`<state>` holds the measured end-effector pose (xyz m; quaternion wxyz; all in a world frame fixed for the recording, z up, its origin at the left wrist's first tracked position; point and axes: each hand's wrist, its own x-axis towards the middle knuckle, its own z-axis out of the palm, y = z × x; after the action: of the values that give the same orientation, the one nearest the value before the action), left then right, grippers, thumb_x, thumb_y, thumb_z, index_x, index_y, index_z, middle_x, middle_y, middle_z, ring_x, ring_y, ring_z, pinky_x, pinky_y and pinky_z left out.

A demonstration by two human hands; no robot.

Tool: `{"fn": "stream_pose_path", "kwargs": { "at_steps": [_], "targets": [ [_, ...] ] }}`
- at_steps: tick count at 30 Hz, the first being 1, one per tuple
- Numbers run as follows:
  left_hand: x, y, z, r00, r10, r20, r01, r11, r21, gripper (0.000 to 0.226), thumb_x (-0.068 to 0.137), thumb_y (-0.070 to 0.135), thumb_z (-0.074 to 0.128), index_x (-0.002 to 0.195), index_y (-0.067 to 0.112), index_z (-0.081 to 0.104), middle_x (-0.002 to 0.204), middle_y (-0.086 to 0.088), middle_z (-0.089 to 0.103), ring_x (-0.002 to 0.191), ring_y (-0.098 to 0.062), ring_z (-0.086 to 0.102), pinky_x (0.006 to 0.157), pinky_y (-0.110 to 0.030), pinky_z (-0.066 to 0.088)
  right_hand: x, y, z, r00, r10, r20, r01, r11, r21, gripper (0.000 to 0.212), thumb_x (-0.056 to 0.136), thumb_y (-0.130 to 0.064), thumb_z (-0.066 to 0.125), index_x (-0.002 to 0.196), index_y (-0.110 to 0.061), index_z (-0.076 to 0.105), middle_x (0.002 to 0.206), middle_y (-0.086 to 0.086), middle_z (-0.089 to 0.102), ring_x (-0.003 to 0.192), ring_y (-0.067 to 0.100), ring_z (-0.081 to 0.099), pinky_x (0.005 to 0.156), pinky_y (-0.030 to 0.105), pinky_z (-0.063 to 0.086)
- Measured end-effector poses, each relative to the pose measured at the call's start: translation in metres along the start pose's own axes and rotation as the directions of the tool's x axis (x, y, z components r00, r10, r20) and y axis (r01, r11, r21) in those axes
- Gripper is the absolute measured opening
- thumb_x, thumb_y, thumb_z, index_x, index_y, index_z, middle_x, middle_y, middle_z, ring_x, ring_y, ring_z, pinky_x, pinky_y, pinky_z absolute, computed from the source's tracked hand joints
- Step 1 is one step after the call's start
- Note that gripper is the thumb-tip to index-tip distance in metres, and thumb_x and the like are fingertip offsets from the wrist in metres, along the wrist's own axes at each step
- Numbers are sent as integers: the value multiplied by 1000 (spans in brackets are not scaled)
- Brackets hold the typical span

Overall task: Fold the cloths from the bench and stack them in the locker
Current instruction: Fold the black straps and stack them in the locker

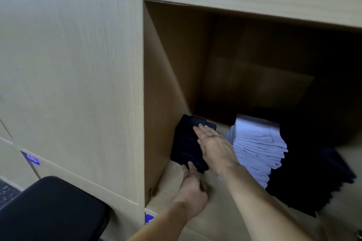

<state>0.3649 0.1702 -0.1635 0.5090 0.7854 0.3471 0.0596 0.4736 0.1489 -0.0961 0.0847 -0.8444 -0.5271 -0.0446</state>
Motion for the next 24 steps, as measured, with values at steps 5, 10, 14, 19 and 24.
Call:
{"fn": "stream_pose_path", "kwargs": {
  "at_steps": [5, 10, 14, 19, 24],
  "targets": [
    [-18, 1, -9, 995, 96, -3, -96, 995, 15, 71, 101, 8, 41, 154, 5, -6, 163, -5, -9, 151, -16, -2, 110, -11, -1, -9, -7, -11, 1000, 23, 9, -23, 999, -29, 51, 107, -25, 25, 155, -23, 10, 162, -3, 12, 148, 9, 10, 120, 25, 10],
    [-51, 7, -31, 994, 111, 16, -111, 993, 37, 76, 102, 31, 48, 155, 7, -1, 164, -2, -2, 150, -11, 4, 115, -16, 6, -36, -18, -37, 999, 32, -27, -33, 998, -59, 51, 105, -35, 28, 154, -24, 18, 159, -4, 24, 147, 8, 14, 117, 25, 11],
    [-91, 18, -52, 985, 170, -36, -162, 973, 166, 68, 102, 36, 45, 156, 13, 11, 163, -1, 14, 149, -14, 15, 114, -18, 13, -73, -34, -66, 997, 75, -34, -77, 993, -86, 47, 104, -36, 34, 149, -26, 32, 149, 0, 44, 142, 14, 31, 113, 26, 21],
    [-158, 27, -85, 953, 268, -143, -224, 939, 262, 61, 100, 31, 49, 154, 19, 22, 158, 0, 26, 144, -16, 28, 117, -26, 23, -127, -67, -104, 996, 64, -61, -69, 995, -77, 45, 102, -36, 37, 146, -26, 36, 144, -5, 48, 131, 16, 43, 104, 29, 30],
    [-233, 23, -132, 915, 314, -254, -219, 914, 343, 58, 99, 32, 52, 151, 17, 30, 154, 1, 34, 141, -15, 33, 113, -26, 26, -172, -118, -126, 995, 16, -96, -18, 1000, -19, 41, 101, -36, 39, 140, -24, 41, 143, -6, 48, 132, 16, 40, 102, 30, 31]
  ]
}}
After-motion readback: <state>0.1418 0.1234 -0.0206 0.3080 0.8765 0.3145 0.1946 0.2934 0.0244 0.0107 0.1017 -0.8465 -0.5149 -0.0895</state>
